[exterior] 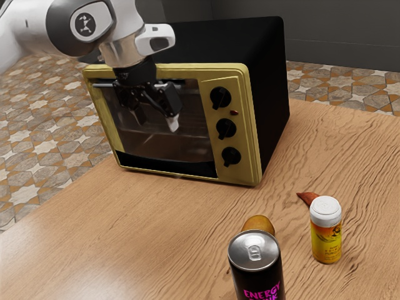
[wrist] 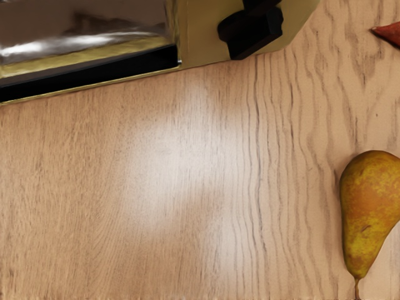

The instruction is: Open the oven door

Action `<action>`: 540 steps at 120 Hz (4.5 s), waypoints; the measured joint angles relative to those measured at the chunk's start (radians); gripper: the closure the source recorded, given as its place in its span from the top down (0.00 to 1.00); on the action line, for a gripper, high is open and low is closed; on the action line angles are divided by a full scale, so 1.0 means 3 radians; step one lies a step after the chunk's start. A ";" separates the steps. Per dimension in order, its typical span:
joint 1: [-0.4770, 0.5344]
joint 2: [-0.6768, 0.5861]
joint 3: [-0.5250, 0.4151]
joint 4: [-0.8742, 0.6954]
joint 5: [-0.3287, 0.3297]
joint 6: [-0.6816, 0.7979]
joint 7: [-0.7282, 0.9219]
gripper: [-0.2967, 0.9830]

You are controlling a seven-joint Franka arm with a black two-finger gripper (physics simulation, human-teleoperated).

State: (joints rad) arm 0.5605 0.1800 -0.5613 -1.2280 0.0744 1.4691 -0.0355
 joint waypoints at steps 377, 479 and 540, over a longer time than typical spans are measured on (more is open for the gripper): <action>0.0267 -0.0324 0.0796 -0.0552 -0.0922 0.1495 0.5538 0.77; 0.0333 -0.0274 0.0581 -0.0816 -0.0386 0.1729 0.4993 0.76; 0.0305 -0.1707 0.1953 0.0742 -0.1136 0.0473 0.4969 0.73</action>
State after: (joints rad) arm 0.6521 -0.3320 0.0246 -1.0055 -0.2663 1.6110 1.4552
